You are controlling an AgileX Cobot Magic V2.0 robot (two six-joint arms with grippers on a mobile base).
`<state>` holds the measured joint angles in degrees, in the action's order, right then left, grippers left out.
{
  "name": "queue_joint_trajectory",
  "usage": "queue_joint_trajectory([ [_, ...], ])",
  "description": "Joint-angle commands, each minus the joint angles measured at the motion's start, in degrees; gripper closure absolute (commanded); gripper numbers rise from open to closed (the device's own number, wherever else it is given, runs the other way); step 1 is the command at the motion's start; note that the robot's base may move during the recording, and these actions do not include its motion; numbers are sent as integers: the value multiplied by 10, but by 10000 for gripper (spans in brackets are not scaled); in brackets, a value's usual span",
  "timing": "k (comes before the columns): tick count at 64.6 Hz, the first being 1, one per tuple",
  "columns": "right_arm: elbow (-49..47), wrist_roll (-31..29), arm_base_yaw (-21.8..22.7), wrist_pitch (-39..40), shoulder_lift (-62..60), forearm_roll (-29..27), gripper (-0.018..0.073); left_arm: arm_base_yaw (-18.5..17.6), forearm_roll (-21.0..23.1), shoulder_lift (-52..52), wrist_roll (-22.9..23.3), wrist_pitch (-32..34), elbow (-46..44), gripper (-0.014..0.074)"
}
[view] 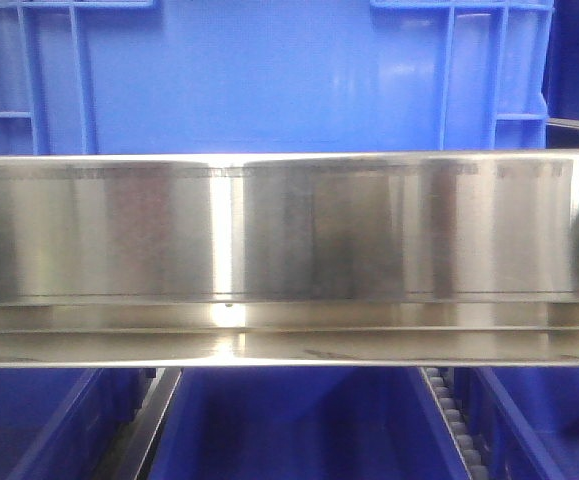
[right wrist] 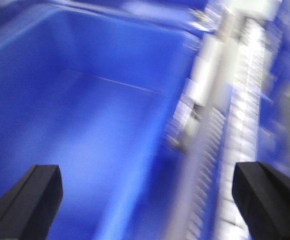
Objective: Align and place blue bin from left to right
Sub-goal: 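Reach both grippers down onto the side rims of the blue bin, then close both grippers on the bin rims and lift the bin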
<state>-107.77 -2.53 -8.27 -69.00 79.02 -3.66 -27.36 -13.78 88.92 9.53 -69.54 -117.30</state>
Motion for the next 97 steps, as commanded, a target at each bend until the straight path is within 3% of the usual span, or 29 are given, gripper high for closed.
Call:
queue_joint_trajectory([
  [1, -33, 43, -27, -10, 33, 75, -10, 6, 6, 30, 26, -4, -39, -3],
  [8, -67, 85, -75, -10, 75, 132, -10, 28, 44, 59, 29, -4, -59, -3],
  [15, -96, 107, -96, -10, 110, 126, -10, 49, 57, 79, 29, -4, -60, -3],
  [30, -122, 116, -83, -10, 186, 73, -10, 66, 44, 111, 27, -4, -58, -3],
  [42, -122, 122, -60, -10, 218, 67, -10, 70, 30, 139, 27, -4, -57, -3],
  [49, -122, 122, -50, -10, 228, 62, -10, 77, 32, 151, 27, -4, -57, -3],
  [61, -122, 122, -49, -10, 249, 48, -10, 105, 76, 170, 25, -4, -54, -3],
  [97, -122, 122, -49, -10, 291, 48, -10, 113, 74, 194, 12, -4, -28, -3],
])
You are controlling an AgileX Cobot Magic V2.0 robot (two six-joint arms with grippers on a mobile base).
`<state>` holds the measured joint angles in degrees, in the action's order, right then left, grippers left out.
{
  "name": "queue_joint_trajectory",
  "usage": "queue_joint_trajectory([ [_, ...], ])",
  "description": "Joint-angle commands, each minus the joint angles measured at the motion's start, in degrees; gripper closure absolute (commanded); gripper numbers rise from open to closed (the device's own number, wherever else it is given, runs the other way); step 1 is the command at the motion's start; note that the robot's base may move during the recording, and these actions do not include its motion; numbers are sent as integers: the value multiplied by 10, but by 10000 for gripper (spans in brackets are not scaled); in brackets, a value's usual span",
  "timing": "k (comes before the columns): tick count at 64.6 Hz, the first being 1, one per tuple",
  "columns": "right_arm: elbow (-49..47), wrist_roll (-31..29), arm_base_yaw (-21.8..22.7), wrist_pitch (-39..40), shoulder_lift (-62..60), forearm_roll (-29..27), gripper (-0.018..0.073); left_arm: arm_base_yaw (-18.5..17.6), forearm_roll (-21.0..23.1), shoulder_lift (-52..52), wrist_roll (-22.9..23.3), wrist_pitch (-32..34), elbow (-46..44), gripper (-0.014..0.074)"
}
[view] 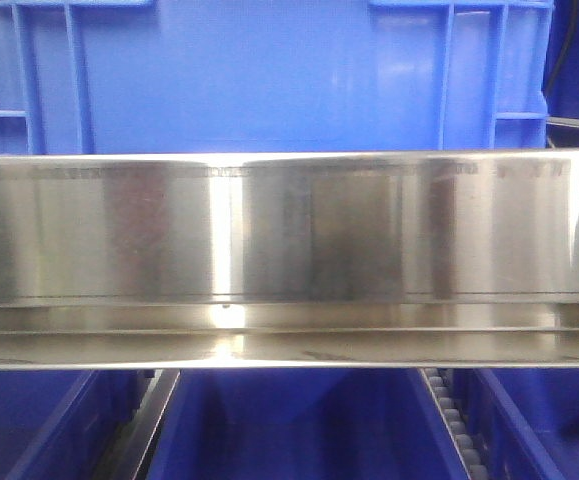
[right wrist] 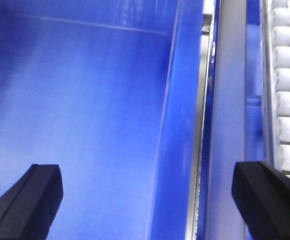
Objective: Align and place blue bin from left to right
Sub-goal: 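Close both grippers on the bin rims and lift the bin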
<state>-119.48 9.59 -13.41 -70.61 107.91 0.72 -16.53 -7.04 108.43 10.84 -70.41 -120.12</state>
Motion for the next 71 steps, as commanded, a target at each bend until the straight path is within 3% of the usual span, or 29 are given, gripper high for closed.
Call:
queue_joint_trajectory([
  [1, -5, 1, 2, 6, 4, 4, -10, 6, 7, -1, -1, 5, 0, -3],
  [26, -5, 1, 2, 6, 7, 4, -6, 8, 9, 6, -1, 5, 0, -3],
  [34, -5, 1, 2, 6, 7, 4, 113, 8, 15, 7, -1, 5, 0, 24],
  [43, -5, 1, 2, 6, 7, 4, 435, 8, 15, 7, -1, 5, 0, 192],
  [51, -5, 1, 2, 6, 7, 4, 720, 8, 15, 7, -1, 5, 0, 455],
  [58, -5, 1, 2, 6, 7, 4, 711, 8, 15, 7, -1, 5, 0, 704],
  [71, -5, 1, 2, 6, 7, 4, 711, 8, 15, 7, -1, 5, 0, 707],
])
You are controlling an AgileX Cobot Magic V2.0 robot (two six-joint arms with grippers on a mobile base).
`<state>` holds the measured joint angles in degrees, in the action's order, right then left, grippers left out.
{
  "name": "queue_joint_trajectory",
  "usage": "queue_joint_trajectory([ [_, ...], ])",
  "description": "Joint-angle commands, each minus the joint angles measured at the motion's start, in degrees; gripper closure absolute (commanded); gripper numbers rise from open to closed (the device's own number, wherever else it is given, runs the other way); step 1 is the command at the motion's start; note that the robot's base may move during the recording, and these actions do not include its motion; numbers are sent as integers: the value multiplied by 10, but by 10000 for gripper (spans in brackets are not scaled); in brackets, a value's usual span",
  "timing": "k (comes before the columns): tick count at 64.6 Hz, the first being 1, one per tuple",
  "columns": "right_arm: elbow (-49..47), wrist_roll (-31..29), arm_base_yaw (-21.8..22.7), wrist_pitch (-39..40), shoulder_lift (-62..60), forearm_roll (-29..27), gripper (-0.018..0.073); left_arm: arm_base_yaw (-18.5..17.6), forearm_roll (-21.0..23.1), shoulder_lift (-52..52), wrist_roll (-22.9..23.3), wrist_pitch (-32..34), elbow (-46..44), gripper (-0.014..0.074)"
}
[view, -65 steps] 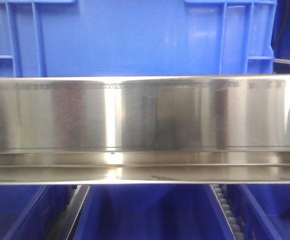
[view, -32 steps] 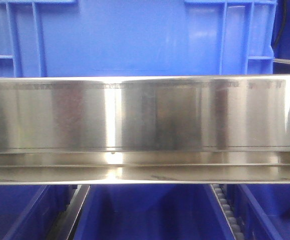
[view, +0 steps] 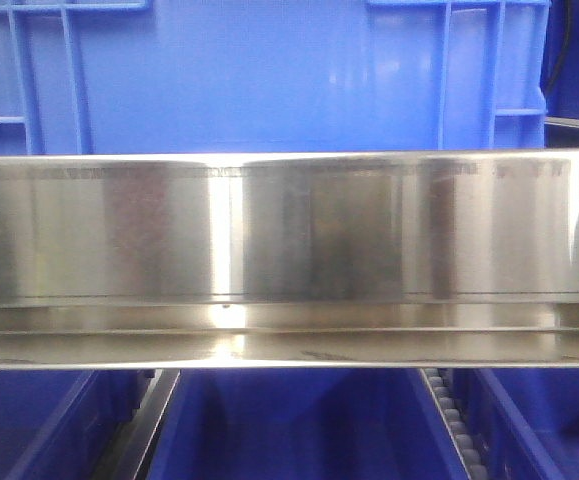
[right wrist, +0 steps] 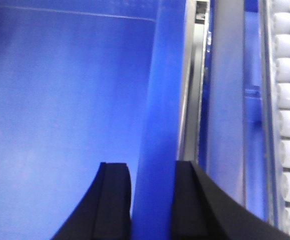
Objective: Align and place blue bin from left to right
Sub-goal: 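Close both grippers on the bin rims and lift the bin, then pull the held blue bin off the shelf toward the robot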
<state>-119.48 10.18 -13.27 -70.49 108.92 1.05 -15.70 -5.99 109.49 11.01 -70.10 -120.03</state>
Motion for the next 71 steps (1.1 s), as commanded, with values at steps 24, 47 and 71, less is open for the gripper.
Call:
queue_joint_trajectory([
  [24, -5, -6, 1, 5, -33, 6, 711, 0, 3, -36, 10, 1, -2, 706],
  [47, -5, -12, 1, 5, -93, 7, 711, 0, 3, -97, 12, 1, -3, 706],
  [71, -9, -12, 1, 5, -142, 7, 711, -19, 3, -119, 12, 1, -97, 706],
])
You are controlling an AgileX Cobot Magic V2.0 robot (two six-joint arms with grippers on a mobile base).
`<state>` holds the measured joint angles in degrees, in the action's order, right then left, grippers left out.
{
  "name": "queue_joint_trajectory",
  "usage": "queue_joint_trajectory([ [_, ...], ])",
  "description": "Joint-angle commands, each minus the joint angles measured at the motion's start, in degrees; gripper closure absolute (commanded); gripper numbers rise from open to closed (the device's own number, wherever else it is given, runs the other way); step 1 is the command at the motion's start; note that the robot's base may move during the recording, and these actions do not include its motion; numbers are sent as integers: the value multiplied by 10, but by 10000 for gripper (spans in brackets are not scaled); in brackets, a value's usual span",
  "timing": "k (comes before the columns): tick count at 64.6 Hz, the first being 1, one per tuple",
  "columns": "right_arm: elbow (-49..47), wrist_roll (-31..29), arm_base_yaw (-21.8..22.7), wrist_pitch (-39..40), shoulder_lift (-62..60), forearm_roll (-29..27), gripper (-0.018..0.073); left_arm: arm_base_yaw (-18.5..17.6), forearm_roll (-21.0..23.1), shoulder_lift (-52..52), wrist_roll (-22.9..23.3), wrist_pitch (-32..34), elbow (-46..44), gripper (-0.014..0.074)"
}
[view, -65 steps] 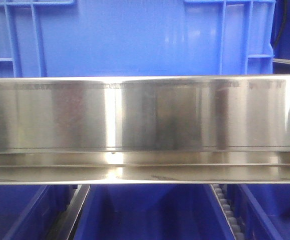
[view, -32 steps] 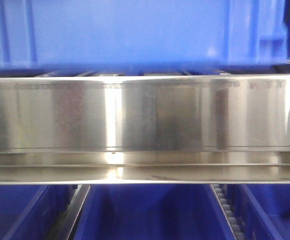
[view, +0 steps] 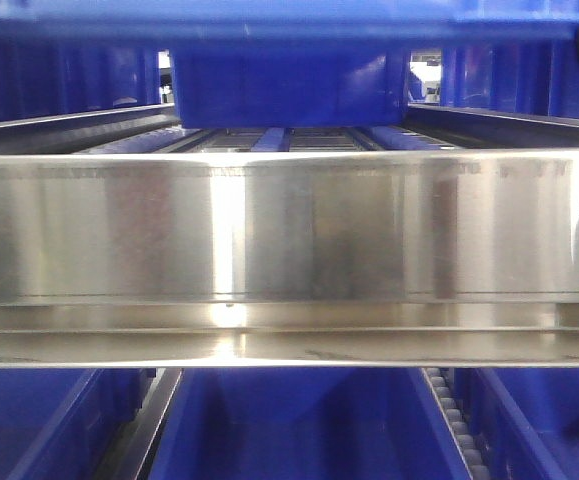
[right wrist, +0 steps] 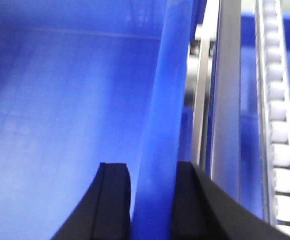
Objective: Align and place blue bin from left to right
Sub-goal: 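Pull the held blue bin off the shelf toward the robot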
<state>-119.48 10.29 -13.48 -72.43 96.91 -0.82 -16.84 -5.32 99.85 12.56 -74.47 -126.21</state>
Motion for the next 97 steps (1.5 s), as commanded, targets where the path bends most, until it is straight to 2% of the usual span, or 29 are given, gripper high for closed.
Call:
queue_joint_trajectory([
  [1, -10, -13, 3, 25, -23, 26, 711, -11, -3, -22, -4, 45, -37, 706],
  [23, -57, -13, 3, 25, -30, 26, 711, -12, -3, -19, -4, 45, -38, 706],
  [74, -57, -13, 3, 25, -29, 26, 711, -12, -3, -19, -4, 45, -38, 706],
  [97, -57, -13, 3, 73, -29, 26, 711, -12, -3, -19, -4, 45, -38, 706],
])
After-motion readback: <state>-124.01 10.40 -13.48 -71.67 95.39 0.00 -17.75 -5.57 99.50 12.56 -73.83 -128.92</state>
